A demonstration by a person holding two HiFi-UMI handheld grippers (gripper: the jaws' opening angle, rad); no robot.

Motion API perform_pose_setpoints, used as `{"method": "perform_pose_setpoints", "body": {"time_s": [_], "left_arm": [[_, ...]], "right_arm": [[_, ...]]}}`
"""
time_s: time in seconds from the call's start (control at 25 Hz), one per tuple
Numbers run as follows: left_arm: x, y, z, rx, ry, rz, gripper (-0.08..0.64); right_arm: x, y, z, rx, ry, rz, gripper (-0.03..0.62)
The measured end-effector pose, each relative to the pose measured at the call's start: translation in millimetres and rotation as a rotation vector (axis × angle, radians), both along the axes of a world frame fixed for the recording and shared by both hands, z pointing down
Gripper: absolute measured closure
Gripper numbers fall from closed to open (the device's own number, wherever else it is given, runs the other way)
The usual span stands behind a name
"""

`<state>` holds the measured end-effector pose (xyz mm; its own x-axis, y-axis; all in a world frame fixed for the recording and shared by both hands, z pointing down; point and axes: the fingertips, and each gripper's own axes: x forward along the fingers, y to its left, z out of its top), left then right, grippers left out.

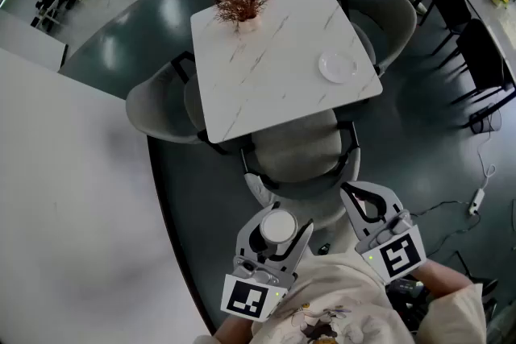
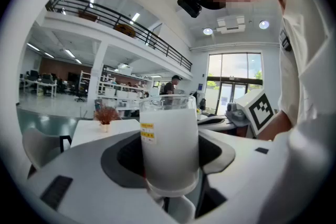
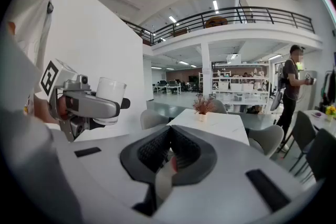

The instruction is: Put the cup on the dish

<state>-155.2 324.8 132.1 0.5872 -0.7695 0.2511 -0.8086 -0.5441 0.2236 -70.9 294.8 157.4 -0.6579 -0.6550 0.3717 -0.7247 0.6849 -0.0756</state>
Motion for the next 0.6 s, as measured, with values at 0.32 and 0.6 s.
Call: {"method": "perform_pose_setpoints", "body": {"time_s": [0.32, 0.6], "left_arm": [[-8.1, 34.3, 17.7, 0.021, 0.014, 0.174, 0.304], [14.6, 58.8, 9.5, 0.045, 0.022, 0.256, 0.302]], "right_arm": [[-24.1, 52.2, 13.8, 0.015, 0.062, 0.109, 0.588], [-4.7, 94.0, 1.7, -0.050, -0.014, 0.193, 0.587]]}}
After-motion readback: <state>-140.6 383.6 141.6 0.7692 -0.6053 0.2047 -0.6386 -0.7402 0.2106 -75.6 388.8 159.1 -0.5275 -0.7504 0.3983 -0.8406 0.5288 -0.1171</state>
